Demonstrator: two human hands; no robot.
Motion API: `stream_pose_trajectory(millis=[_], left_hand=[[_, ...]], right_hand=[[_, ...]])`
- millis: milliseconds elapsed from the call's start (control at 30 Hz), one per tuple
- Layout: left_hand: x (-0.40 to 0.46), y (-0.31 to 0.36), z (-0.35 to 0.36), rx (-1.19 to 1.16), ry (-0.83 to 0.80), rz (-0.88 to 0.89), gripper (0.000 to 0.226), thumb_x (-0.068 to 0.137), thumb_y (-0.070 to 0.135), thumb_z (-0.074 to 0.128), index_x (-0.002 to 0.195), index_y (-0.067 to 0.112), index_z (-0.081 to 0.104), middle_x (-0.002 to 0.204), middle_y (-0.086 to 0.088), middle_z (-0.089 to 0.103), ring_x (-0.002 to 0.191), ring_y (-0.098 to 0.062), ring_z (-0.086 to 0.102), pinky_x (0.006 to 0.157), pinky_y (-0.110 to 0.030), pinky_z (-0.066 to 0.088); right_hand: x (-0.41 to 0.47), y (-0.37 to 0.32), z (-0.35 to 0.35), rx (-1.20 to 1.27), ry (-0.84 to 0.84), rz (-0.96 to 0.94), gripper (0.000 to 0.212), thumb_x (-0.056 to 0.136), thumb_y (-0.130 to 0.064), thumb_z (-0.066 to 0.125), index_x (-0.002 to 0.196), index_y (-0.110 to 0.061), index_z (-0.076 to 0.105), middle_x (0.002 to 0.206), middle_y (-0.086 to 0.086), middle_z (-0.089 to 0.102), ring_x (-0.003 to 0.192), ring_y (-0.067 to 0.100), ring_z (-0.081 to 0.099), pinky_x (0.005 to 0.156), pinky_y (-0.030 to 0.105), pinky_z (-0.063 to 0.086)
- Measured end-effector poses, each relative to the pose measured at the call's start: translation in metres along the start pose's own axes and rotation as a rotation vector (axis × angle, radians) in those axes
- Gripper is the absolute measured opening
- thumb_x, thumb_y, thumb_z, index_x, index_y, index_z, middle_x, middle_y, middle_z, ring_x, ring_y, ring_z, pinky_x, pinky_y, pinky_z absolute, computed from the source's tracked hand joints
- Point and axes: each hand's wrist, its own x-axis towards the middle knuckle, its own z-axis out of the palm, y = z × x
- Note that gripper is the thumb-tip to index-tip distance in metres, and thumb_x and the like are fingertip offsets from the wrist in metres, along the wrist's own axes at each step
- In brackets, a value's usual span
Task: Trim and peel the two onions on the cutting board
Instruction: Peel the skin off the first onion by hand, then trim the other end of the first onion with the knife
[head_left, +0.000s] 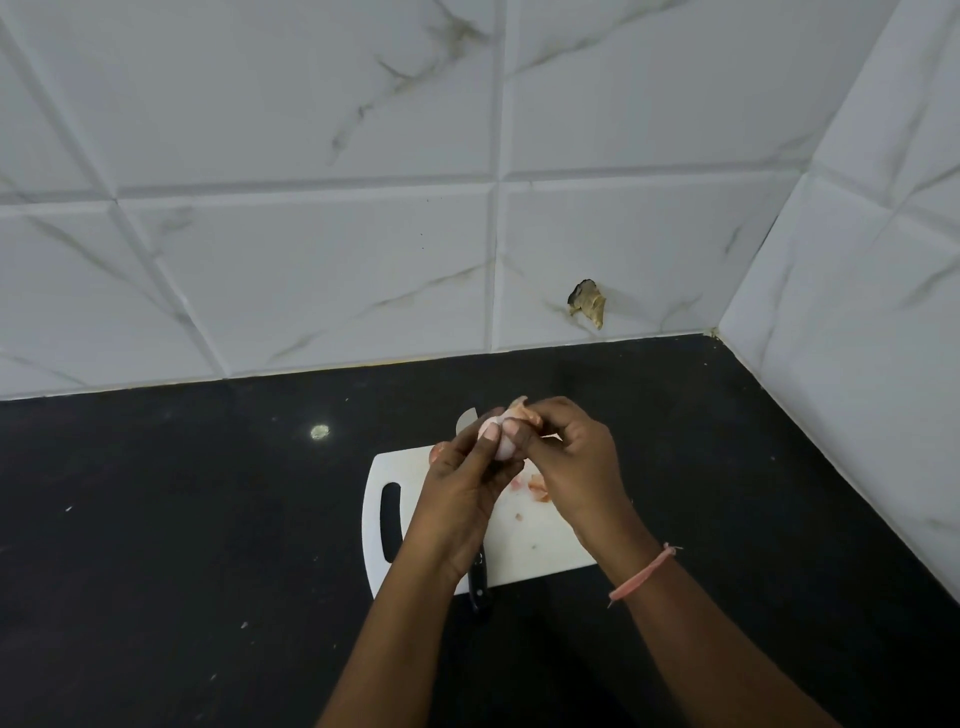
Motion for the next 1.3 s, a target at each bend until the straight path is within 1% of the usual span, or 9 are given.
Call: stream_pose_trajectory(millis=[67,233,500,633,700,867,1033,1167,1300], left_hand=[[-0.001,-0.002,0.0,0.002,-0.002,-0.009,0.026,0.099,0.019,0.051,0.118,0.013,0.068,0.116,-0.003,0.073,0.105,-0.015,0.07,0.084,-0.024,0.056],[-0.003,-0.002,-0.004,-0.121,-0.022,-0.06,0.04,0.088,0.028,0.058,0.121,0.007,0.067,0.113,-0.014,0.072,0.09,-0.018,0.07,0.079,-0.024,0.06],[0.0,-0.004,-0.013,-0.176,0.007,-0.096,0.048,0.086,0.028,0.061,0.129,0.006,0.062,0.124,-0.018,0.068,0.107,-0.025,0.068,0.082,-0.027,0.06],[0.002,-0.007,-0.021,-0.177,0.088,-0.089,0.043,0.094,0.031,0.057,0.125,0.001,0.06,0.118,-0.019,0.07,0.098,-0.022,0.072,0.075,-0.026,0.061],[0.004,-0.012,-0.026,-0.136,0.151,-0.076,0.04,0.098,0.032,0.055,0.122,0.0,0.062,0.116,-0.018,0.071,0.091,-0.019,0.071,0.078,-0.026,0.061],[0.004,-0.027,-0.046,0.033,0.322,0.049,0.037,0.097,0.031,0.059,0.124,0.006,0.063,0.116,-0.012,0.071,0.098,-0.021,0.069,0.079,-0.027,0.057],[0.0,-0.057,-0.067,0.204,0.463,0.165,0.029,0.094,0.028,0.065,0.12,0.016,0.06,0.117,-0.01,0.069,0.101,-0.02,0.071,0.08,-0.026,0.056],[0.0,-0.074,-0.08,0.281,0.464,0.131,0.032,0.092,0.029,0.068,0.121,0.022,0.057,0.118,-0.007,0.069,0.103,-0.016,0.07,0.093,-0.037,0.056],[0.003,-0.079,-0.085,0.351,0.468,0.164,0.035,0.09,0.03,0.07,0.121,0.022,0.056,0.118,-0.004,0.068,0.104,-0.014,0.069,0.096,-0.037,0.055]], right_hand=[[0.001,0.002,0.0,0.025,0.039,0.071,0.005,0.091,-0.02,0.065,0.092,-0.022,0.07,0.088,-0.003,0.071,0.083,0.006,0.067,0.067,0.018,0.053],[0.012,-0.004,-0.013,0.667,0.126,0.489,0.017,0.094,-0.017,0.059,0.098,-0.005,0.07,0.08,0.011,0.071,0.072,0.019,0.066,0.068,0.031,0.057],[0.008,0.031,-0.031,0.162,0.37,0.372,0.016,0.083,-0.01,0.073,0.097,-0.012,0.064,0.087,0.007,0.07,0.057,0.005,0.065,0.054,0.019,0.053],[0.008,0.051,-0.03,-0.063,0.227,0.409,0.035,0.089,-0.006,0.063,0.118,-0.025,0.063,0.123,0.0,0.058,0.106,0.012,0.061,0.084,0.034,0.057],[0.006,0.053,-0.027,-0.159,0.173,0.368,0.042,0.091,-0.008,0.059,0.128,-0.026,0.057,0.134,0.0,0.048,0.116,0.016,0.054,0.09,0.034,0.054],[-0.019,0.046,0.003,-0.332,-0.146,0.323,0.022,0.091,-0.034,0.064,0.11,-0.026,0.058,0.105,-0.006,0.059,0.091,0.009,0.061,0.063,0.016,0.044],[-0.05,0.058,0.049,-0.476,-0.375,0.324,0.038,0.088,-0.039,0.065,0.112,-0.027,0.04,0.11,-0.006,0.054,0.097,0.013,0.06,0.076,0.027,0.053],[-0.057,0.07,0.065,-0.682,-0.395,0.199,0.04,0.09,-0.026,0.061,0.12,-0.025,0.035,0.12,0.002,0.05,0.098,0.02,0.059,0.079,0.036,0.055],[-0.054,0.076,0.049,-0.724,-0.413,0.257,0.047,0.091,-0.018,0.053,0.132,-0.02,0.031,0.123,0.007,0.049,0.102,0.027,0.059,0.08,0.039,0.052]])
